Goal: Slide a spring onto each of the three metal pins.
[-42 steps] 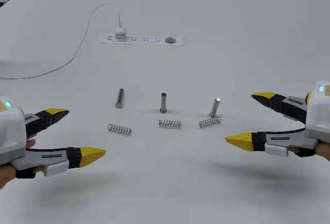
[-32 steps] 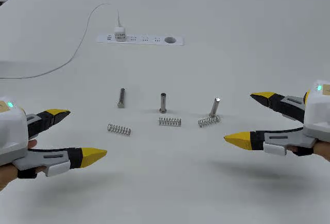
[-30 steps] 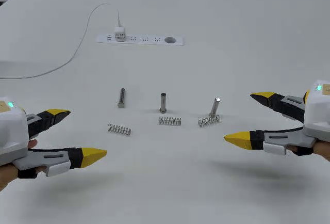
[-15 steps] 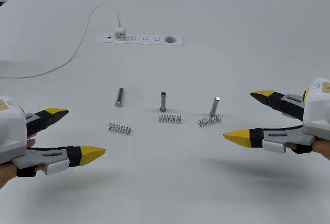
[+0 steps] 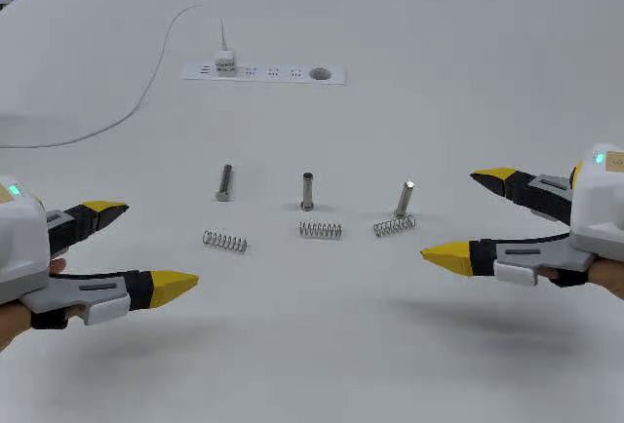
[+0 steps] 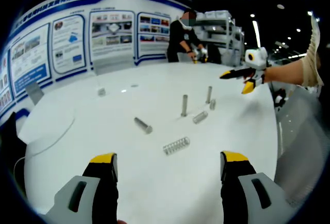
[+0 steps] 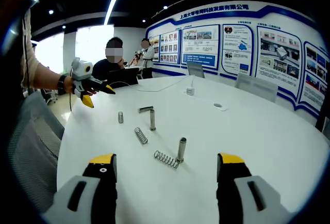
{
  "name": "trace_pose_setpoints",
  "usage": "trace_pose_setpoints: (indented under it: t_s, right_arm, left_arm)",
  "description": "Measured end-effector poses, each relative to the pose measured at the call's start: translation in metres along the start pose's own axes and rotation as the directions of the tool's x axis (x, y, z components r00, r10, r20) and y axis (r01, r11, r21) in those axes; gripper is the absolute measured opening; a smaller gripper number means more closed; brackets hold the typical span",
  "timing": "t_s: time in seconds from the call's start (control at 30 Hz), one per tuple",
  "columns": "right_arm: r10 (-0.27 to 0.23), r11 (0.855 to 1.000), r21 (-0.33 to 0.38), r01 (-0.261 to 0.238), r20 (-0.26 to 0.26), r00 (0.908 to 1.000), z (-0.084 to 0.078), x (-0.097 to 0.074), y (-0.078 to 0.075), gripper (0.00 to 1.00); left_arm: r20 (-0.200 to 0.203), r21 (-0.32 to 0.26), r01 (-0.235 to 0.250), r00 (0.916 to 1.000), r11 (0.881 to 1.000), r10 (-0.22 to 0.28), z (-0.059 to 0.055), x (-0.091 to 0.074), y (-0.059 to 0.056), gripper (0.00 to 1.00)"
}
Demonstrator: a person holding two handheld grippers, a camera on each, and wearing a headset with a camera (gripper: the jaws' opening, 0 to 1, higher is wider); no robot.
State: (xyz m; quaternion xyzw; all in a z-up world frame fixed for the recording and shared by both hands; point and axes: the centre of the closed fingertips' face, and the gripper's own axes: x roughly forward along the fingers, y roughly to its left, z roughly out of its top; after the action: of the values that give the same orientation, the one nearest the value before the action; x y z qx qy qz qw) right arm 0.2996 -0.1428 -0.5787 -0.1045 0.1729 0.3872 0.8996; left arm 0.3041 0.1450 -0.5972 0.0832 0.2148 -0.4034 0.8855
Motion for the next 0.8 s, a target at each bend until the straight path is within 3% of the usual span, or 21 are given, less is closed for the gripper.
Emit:
trace_pose_setpoints:
  t_s: [0.8]
  right_arm:
    - [-0.006,1.000,0.003,0.006,0.006,1.0000,0.0016,0.0011,-0.0002,0.80]
  left_arm:
    - [0.002,-0.003,0.004,1.0000,1.000,-0.004,0.0037,0.0033,0.0023,0.83]
